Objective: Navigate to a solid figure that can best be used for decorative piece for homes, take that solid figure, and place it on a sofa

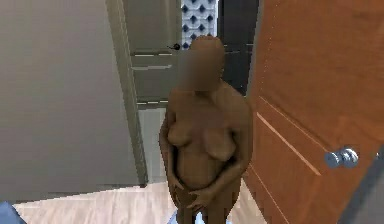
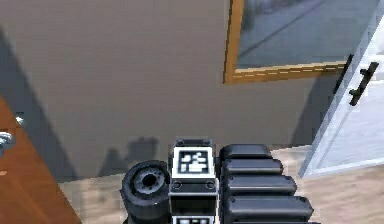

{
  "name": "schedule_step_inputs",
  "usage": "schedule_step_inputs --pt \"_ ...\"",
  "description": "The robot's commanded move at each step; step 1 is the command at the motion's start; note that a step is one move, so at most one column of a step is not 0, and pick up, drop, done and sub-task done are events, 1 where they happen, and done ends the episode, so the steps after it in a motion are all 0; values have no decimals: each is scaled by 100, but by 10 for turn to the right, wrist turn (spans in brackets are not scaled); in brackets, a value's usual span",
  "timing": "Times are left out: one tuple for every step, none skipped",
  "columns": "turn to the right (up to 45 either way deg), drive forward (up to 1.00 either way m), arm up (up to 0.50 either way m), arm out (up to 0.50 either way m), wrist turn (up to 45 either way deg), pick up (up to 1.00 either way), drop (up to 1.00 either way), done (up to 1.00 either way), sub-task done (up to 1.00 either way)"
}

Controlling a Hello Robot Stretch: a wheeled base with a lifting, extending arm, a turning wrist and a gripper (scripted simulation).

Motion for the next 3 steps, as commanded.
schedule_step_inputs --pt "240 0 0 0 0 0 0 0 0" --pt "0 10 0 0 0 0 0 0 0" --pt "-240 0 0 0 0 0 0 0 0"
